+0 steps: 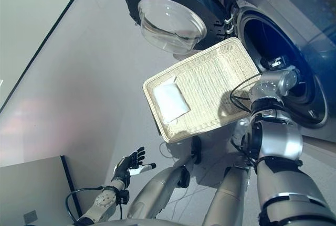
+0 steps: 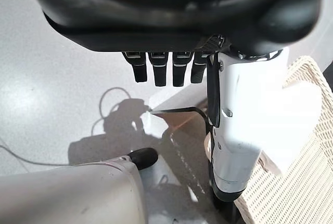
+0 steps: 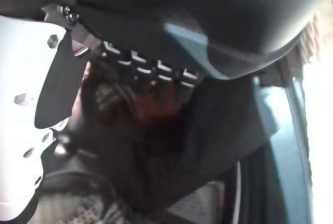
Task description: Pick up the clothes and place them into the washing machine
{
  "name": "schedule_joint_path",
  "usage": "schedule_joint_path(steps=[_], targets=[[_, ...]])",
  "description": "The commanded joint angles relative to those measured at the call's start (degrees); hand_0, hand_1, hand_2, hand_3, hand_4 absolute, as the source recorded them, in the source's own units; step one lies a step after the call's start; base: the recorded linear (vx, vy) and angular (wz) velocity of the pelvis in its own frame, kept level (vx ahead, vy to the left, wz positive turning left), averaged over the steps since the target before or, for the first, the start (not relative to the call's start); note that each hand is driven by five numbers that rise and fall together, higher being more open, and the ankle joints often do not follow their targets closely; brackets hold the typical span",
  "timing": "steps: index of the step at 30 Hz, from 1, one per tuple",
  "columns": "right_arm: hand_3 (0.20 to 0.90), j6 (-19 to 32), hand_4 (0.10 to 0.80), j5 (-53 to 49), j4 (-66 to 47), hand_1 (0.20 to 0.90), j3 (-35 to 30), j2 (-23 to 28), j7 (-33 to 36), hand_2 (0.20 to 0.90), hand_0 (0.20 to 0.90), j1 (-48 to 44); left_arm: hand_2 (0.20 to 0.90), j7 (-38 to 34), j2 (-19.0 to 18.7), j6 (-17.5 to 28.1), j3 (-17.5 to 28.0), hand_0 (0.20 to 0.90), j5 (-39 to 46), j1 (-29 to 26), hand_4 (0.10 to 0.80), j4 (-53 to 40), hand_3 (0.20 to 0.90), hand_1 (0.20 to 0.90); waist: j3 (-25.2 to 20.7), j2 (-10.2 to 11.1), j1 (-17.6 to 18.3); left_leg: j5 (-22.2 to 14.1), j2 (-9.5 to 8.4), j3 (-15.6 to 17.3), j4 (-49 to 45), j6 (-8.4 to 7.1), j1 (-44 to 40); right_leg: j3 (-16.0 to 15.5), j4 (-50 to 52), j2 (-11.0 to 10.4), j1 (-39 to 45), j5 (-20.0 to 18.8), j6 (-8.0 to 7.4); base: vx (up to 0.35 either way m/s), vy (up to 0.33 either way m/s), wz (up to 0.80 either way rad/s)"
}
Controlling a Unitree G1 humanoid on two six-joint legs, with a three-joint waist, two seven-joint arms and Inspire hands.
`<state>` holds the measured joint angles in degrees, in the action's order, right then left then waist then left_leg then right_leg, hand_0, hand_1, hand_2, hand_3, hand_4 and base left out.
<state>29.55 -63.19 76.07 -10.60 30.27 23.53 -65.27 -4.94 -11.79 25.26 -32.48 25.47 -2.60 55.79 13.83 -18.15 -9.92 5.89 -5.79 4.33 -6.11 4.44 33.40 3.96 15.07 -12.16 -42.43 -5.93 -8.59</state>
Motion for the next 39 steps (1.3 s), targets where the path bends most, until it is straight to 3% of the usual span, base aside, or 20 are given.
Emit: schedule_joint_path(steps=[1,10,16,25,32,33,39], targets=[[0.9,-1.31,0.8,7.1,1.14,0.9,9.28,5.64,-1.8,0.9,0.9,-2.68,0.9,-0.89,-0.34,1.01,3.65,0.9,1.0,0.0,0.8,3.15,0.9,0.9,-1.51,-0.27,-0.26,-3.42,0.9,-2.19,-3.77,-5.93,4.07,-3.63,0.08,2.54,3.76,4.6,4.39,-0.043,-0.038,-0.01],[0.9,-6.4,0.8,12.21,4.61,0.9,14.67,1.02,-4.28,0.9,0.9,-0.82,0.9,-0.13,-1.29,0.85,5.61,0.9,0.7,0.13,0.8,2.82,0.9,0.9,-0.48,2.87,0.02,-3.36,1.52,-2.74,-4.94,-6.03,4.51,-4.52,-0.09,3.14,4.62,4.18,4.79,-0.021,-0.04,0.0],[0.9,-12.21,0.8,31.04,7.86,0.9,24.6,-2.53,-2.17,0.9,0.9,0.25,0.9,-1.19,-3.08,0.72,9.74,0.9,-0.89,0.33,0.8,2.66,0.9,0.9,0.36,6.13,-0.29,-2.56,1.94,-3.95,-5.28,-6.24,4.21,-6.2,-0.73,3.5,6.01,3.43,5.19,-0.025,-0.048,0.07],[0.9,-15.0,0.8,45.2,6.87,0.9,31.43,-8.65,1.09,0.9,0.9,3.88,0.9,-2.85,-4.88,1.42,14.73,0.9,-0.67,1.36,0.8,-0.9,0.9,0.9,2.7,10.49,-1.23,-1.46,2.26,-6.72,-6.49,-6.48,4.85,-9.4,-0.14,3.71,7.27,3.77,5.66,-0.032,-0.062,0.12],[0.9,-14.47,0.8,45.85,5.16,0.9,31.4,-12.19,3.62,0.9,0.9,5.69,0.9,-5.49,-7.17,3.08,18.79,0.9,-0.96,1.01,0.8,-9.35,0.9,0.9,4.65,12.86,-2.64,-1.47,1.97,-8.99,-9.33,-6.65,7.3,-12.32,3.08,3.31,6.26,5.45,6.21,-0.017,-0.068,0.3],[0.9,-14.46,0.8,45.91,5.39,0.9,31.79,-13.24,3.62,0.9,0.9,6.54,0.9,-6.04,-7.81,3.52,19.72,0.9,-1.42,1.1,0.8,-12.47,0.9,0.9,4.8,13.79,-3.28,-3.8,1.75,-10.05,-10.77,-6.88,7.43,-12.67,4.96,3.14,6.54,8.15,5.95,0.098,-0.063,0.16],[0.9,-14.65,0.8,45.74,5.52,0.9,32.47,-16.88,3.88,0.9,0.9,7.87,0.9,-6.98,-9.83,3.74,22.63,0.9,-3.77,0.58,0.8,-21.15,0.9,0.9,6.36,15.67,-6.0,-4.56,0.91,-13.09,-14.38,-6.75,9.75,-15.82,9.44,2.38,5.88,10.72,6.5,0.013,-0.084,0.3]])
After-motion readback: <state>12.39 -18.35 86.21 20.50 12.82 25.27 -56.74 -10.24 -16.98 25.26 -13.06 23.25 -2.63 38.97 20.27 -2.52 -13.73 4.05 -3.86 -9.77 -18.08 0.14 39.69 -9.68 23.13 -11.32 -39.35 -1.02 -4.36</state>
